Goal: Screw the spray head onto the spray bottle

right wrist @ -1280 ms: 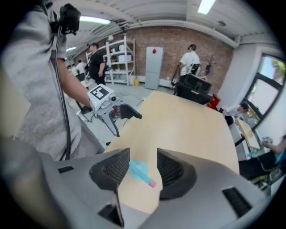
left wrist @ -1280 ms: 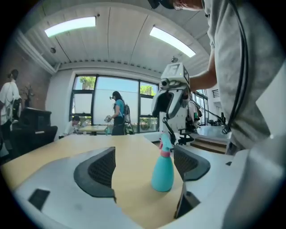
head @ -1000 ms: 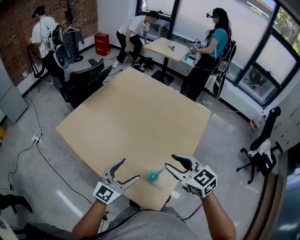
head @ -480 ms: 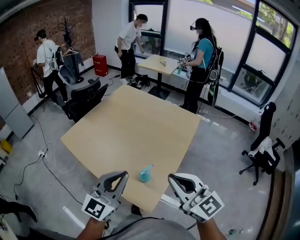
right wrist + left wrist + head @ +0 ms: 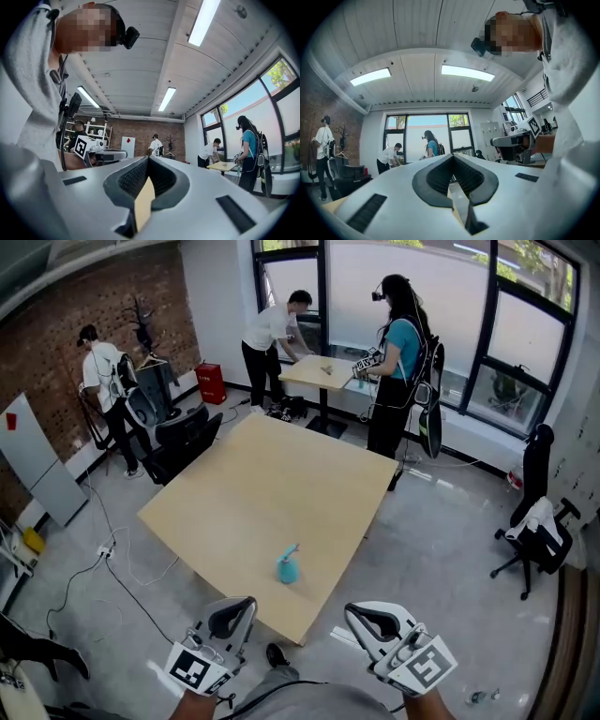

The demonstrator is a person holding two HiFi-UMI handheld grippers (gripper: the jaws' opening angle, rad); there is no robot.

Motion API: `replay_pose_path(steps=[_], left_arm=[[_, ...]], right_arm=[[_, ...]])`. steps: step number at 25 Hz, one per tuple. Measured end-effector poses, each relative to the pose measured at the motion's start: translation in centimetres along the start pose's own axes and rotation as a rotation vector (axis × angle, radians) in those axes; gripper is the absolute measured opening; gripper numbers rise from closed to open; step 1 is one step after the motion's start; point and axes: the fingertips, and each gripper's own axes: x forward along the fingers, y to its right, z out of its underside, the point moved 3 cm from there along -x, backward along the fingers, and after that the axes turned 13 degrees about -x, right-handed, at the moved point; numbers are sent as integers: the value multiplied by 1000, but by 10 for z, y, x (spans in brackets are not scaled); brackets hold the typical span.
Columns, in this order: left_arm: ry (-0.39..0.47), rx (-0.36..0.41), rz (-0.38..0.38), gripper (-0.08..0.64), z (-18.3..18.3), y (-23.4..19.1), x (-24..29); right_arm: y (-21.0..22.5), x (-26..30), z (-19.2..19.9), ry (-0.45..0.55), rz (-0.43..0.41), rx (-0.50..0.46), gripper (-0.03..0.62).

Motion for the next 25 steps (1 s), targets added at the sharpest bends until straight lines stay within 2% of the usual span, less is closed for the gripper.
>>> replay_pose_path(steps=[7, 15, 19, 25], left_arm=[[10, 20, -44, 5, -16, 12, -49], [25, 31, -38, 5, -32, -6, -109], [21, 5, -57, 5, -34, -23, -141], [15, 18, -23, 5, -40, -32, -154]], right_arm=[[-35, -11, -12, -38, -32, -8, 6], [-79, -2, -20, -97, 10, 13, 6], [-101, 13, -27, -106, 18, 19, 6], [-116, 25, -38, -94, 44, 21, 6]])
